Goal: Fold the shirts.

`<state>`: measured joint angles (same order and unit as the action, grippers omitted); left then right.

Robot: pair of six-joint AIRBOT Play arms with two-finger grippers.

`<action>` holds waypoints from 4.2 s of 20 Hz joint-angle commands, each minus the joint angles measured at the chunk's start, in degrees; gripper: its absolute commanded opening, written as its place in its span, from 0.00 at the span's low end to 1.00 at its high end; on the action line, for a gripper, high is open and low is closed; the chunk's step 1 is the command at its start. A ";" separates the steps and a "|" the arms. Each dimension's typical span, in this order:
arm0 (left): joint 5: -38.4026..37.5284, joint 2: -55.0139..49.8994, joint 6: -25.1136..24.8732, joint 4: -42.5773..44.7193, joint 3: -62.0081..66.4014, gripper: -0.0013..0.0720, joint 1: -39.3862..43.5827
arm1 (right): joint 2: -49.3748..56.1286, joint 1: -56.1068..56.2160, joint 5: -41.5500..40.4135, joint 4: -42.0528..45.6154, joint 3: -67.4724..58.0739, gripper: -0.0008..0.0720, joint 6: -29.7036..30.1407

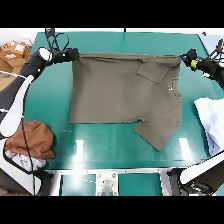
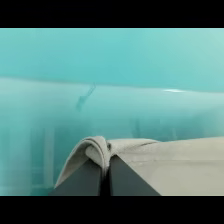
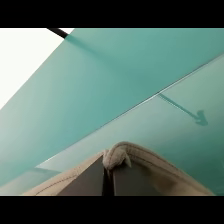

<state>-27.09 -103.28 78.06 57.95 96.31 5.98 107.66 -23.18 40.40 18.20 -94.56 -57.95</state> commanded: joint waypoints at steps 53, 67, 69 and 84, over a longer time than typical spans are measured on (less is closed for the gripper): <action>-37.33 52.11 24.76 13.40 -57.16 0.72 2.12 | -44.94 -17.53 25.07 40.70 72.87 0.88 -30.12; 8.92 44.28 31.41 -9.84 -74.86 0.97 17.35 | -41.20 -10.86 15.30 25.77 73.55 0.88 -20.85; 15.56 43.45 31.39 -8.68 -74.79 0.97 17.33 | -41.20 -10.84 15.32 25.79 72.30 0.88 -20.85; 18.53 39.91 30.93 -9.09 -74.53 0.26 16.83 | -41.20 -12.94 18.73 28.98 69.94 0.84 -21.11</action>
<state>-7.20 -63.20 109.10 48.88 21.78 22.85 66.41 -34.87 61.73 45.74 -24.21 -78.87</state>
